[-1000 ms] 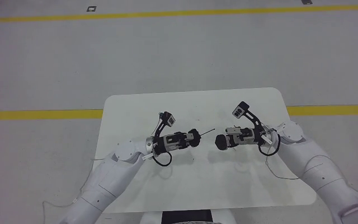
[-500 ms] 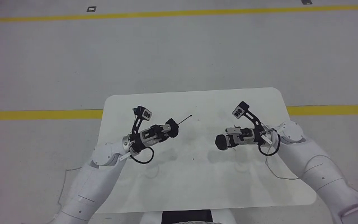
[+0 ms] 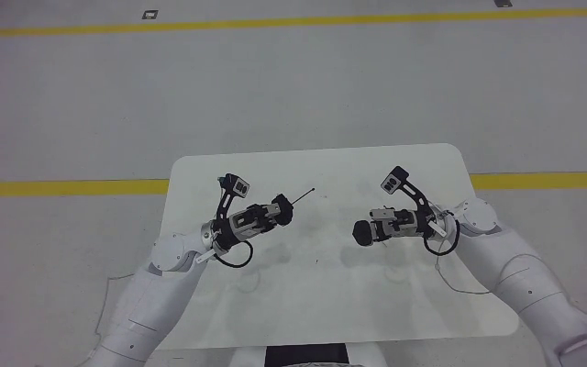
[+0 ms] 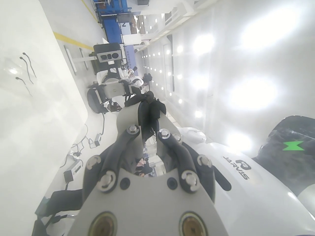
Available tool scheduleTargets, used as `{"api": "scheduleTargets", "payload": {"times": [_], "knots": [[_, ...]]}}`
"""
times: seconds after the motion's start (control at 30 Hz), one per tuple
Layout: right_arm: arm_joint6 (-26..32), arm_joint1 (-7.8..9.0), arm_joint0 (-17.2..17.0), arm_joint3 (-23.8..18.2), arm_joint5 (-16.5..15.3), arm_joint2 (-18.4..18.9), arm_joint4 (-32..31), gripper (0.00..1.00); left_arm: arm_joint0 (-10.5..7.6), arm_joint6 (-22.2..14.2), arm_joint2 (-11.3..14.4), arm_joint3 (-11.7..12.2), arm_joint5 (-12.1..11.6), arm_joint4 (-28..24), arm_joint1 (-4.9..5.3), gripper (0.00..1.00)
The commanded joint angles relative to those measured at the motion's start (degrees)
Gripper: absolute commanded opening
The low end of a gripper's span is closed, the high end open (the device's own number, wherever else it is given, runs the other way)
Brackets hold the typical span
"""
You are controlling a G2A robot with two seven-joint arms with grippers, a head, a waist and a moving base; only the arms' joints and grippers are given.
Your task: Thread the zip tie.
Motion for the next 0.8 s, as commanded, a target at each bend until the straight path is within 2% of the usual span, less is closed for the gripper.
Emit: {"api": "scheduleTargets", "payload": {"times": [0.0,0.17,0.23,0.5,0.77], "knots": [[0.0,0.00,0.0,0.0,0.0,0.0,0.0,1.00,0.00,0.0,0.0,0.0,0.0,0.0,0.00,0.00],[0.0,0.00,0.0,0.0,0.0,0.0,0.0,1.00,0.00,0.0,0.0,0.0,0.0,0.0,0.00,0.00],[-2.1,-0.06,-0.6,-0.8,0.2,0.3,-1.0,1.00,0.00,0.0,0.0,0.0,0.0,0.0,0.00,0.00],[-3.2,0.14,-2.2,-1.3,0.0,3.4,-3.1,1.00,0.00,0.0,0.0,0.0,0.0,0.0,0.00,0.00],[-3.2,0.14,-2.3,-1.3,0.0,3.5,-3.1,1.00,0.00,0.0,0.0,0.0,0.0,0.0,0.00,0.00]]}}
